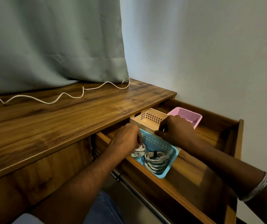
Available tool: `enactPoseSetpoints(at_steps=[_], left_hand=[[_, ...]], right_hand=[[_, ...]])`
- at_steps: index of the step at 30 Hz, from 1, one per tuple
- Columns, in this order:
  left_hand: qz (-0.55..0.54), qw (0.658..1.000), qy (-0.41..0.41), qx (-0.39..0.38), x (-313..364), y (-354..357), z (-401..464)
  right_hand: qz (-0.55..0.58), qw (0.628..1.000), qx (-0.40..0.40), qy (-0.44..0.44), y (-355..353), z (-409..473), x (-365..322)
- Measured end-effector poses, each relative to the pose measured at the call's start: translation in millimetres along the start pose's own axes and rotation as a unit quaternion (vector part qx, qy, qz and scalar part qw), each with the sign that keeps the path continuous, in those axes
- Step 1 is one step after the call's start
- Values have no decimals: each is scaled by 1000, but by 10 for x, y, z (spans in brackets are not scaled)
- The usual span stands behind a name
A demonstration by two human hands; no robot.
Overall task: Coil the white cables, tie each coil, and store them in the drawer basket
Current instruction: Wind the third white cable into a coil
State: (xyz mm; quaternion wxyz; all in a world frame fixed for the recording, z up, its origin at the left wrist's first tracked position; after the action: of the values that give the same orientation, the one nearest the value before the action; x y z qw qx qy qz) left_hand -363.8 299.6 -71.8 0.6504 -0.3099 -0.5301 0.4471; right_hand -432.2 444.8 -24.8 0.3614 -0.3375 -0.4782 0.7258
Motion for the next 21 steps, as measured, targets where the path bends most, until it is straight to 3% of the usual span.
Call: enactPoseSetpoints(at_steps=[3,6,13,21], left_hand=[[-20,999,12,41,29,-103,-7],[-5,990,23,137,-30,-436,-20],[107,938,-12,329,-556,-1797,-340],[228,891,-101,380,-1284,-3182,-1198]], right_hand=[[35,999,9,-10,-137,112,-190],[80,996,39,-29,-321,208,-434],[169,976,86,-105,-570,528,-1282],[311,918,76,-236,-855,735,-2979]])
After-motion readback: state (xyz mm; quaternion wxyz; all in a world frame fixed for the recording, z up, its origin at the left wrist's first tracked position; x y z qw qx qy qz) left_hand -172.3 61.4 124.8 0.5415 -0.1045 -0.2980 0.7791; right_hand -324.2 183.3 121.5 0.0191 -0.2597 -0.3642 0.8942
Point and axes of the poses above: each hand's wrist, its own z-axis towards the middle knuckle, its own y-axis out of the palm, x = y × z, the point moved 7 cm from there along z, towards the middle knuckle, and after that the axes turned 8 degrees about y, right-handed, at the moved point
